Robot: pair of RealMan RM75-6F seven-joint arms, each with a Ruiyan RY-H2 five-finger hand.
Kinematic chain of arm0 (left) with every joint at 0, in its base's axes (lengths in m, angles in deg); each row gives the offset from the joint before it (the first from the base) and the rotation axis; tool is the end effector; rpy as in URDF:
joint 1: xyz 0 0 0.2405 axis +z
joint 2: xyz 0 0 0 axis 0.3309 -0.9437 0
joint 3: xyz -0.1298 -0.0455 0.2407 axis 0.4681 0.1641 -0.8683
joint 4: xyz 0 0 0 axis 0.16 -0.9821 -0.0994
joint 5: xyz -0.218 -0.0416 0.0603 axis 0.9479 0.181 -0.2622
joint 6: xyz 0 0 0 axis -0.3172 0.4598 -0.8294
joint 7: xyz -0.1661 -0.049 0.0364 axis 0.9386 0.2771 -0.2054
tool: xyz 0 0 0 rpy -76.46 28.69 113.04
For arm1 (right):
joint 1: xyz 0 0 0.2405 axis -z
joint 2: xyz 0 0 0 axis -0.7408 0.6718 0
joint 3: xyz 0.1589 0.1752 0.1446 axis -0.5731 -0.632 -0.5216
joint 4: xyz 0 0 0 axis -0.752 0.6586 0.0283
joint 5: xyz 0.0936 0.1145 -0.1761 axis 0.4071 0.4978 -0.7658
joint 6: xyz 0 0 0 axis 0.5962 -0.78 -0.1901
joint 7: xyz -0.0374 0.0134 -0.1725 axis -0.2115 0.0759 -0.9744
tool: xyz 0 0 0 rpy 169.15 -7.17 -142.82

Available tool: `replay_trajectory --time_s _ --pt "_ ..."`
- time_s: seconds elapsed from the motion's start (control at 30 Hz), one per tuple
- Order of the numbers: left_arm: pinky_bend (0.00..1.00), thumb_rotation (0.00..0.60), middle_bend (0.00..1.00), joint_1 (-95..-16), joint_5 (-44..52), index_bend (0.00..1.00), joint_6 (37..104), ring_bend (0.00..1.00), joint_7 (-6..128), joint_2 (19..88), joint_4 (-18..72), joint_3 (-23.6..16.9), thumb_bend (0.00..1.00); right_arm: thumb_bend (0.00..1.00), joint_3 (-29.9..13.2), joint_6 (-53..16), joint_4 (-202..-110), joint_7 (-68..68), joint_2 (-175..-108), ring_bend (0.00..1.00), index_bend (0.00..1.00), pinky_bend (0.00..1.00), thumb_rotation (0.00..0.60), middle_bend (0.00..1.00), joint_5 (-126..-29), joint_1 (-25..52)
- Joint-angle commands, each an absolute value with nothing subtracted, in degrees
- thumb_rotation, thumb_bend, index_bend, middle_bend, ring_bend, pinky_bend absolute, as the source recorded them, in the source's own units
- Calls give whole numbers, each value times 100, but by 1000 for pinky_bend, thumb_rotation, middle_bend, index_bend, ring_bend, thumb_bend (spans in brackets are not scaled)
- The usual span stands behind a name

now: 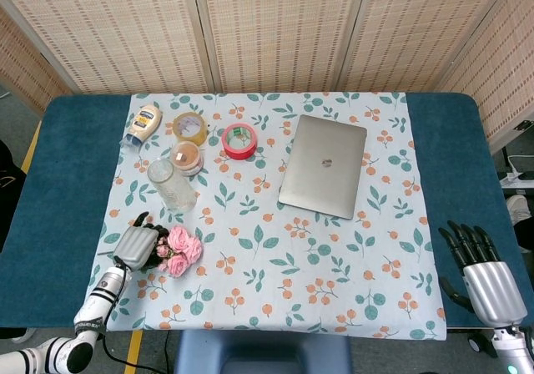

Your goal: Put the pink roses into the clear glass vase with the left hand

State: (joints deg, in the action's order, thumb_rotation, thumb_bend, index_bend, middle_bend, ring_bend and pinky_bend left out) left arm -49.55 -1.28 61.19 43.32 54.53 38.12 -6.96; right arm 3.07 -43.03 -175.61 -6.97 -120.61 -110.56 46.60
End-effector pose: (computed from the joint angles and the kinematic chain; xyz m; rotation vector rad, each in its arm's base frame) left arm -0.2668 0.3384 -0.0327 -1.8084 -1.0485 -0.6867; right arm -0.3206 -0.1780 0.1461 1.5280 -0.8025 0.8744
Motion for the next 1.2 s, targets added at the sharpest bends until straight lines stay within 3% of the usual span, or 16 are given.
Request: replay_trajectory --time_s 0.03,0.27,0.4,0.53,0.67,0.83,1.0,1.2 --pt "162 600 600 -4712 -827 612 6720 515 5530 5781 3312 -689 555 236 306 -4298 -17566 -694 -12054 0 0 0 600 0 -11046 4661" --pt "178 600 629 -4304 -1991 637 8328 533 8015 5531 3234 -474 557 236 319 -4263 -17580 -671 -12039 0 0 0 600 0 -11034 4655" --pt "172 600 626 -4016 -2113 631 9295 530 9934 5101 3534 -26 556 236 313 -4261 -17592 -670 -12027 0 0 0 600 0 -11010 4659" --pt "165 600 629 -3950 -1804 631 9688 531 11399 4776 3837 631 556 236 310 -4198 -17604 -719 -12039 0 0 0 600 0 -10968 4642" --pt "163 600 629 -4238 -1411 631 9516 531 12269 4693 4017 1310 554 236 331 -4105 -17614 -810 -12068 0 0 0 600 0 -10962 4613" --pt "163 600 639 -5006 -856 639 8892 533 12273 4911 3721 2030 555 236 344 -4068 -17646 -885 -12066 0 0 0 600 0 -10951 4608" --pt "163 600 641 -5748 -630 642 8572 533 11942 5412 2965 2342 554 236 287 -4145 -17656 -897 -12056 0 0 0 600 0 -10853 4646" --pt "164 600 642 -6260 -610 644 8437 534 11691 5822 2466 2396 554 236 225 -4137 -17668 -888 -12042 0 0 0 600 0 -10724 4648"
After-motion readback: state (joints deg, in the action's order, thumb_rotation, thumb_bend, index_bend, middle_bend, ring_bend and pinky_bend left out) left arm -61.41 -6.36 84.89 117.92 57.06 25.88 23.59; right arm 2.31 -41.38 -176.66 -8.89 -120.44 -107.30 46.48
